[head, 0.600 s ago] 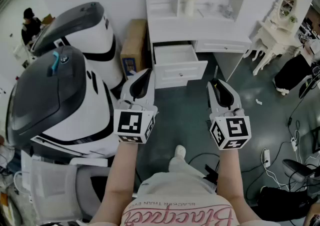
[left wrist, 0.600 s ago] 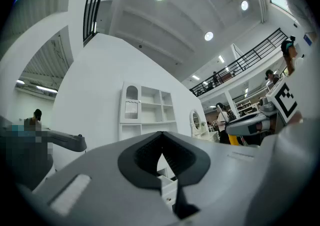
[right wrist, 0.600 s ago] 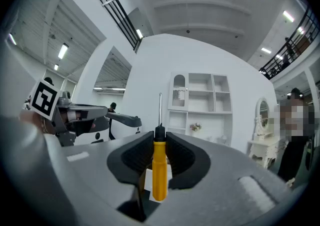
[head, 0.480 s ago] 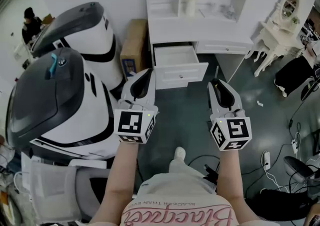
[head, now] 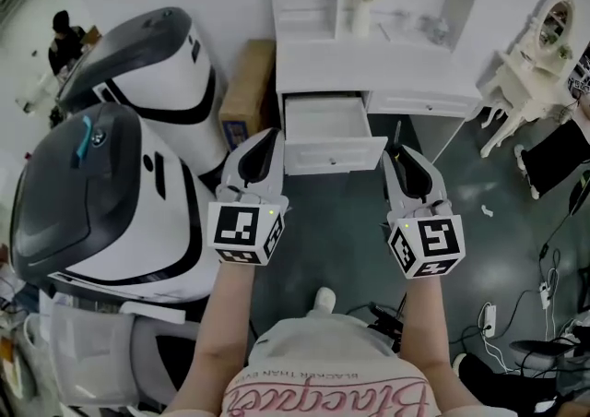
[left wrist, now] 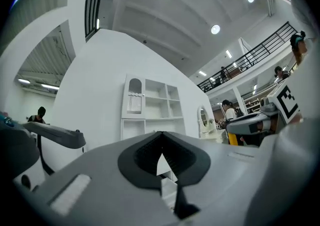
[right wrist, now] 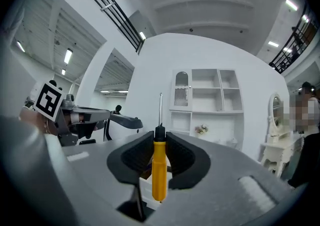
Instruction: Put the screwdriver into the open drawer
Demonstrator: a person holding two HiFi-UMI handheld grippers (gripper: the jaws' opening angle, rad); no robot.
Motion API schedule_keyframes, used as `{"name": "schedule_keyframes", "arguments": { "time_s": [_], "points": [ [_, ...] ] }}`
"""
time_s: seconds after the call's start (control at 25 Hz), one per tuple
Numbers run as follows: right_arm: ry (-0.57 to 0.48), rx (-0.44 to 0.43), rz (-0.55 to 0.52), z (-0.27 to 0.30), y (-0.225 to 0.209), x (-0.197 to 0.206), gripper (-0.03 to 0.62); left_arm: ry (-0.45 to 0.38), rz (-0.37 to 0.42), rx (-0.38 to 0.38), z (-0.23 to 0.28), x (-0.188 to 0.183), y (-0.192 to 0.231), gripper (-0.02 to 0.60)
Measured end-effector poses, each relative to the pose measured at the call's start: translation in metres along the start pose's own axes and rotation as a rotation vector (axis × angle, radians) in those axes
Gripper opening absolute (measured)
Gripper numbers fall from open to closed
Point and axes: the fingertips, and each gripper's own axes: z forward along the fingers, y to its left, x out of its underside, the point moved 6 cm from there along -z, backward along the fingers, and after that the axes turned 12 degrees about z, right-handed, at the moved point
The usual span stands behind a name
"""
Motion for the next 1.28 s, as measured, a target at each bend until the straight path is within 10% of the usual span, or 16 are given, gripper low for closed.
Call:
{"name": "schedule_keyframes", "arguments": {
  "time_s": [1.28],
  "points": [
    [0.073,-0.008,0.036,0.134,-0.074,0.024,0.077,0.025,-0.021,-0.048,0.141,0.052,0.063,0.015]
  ]
}}
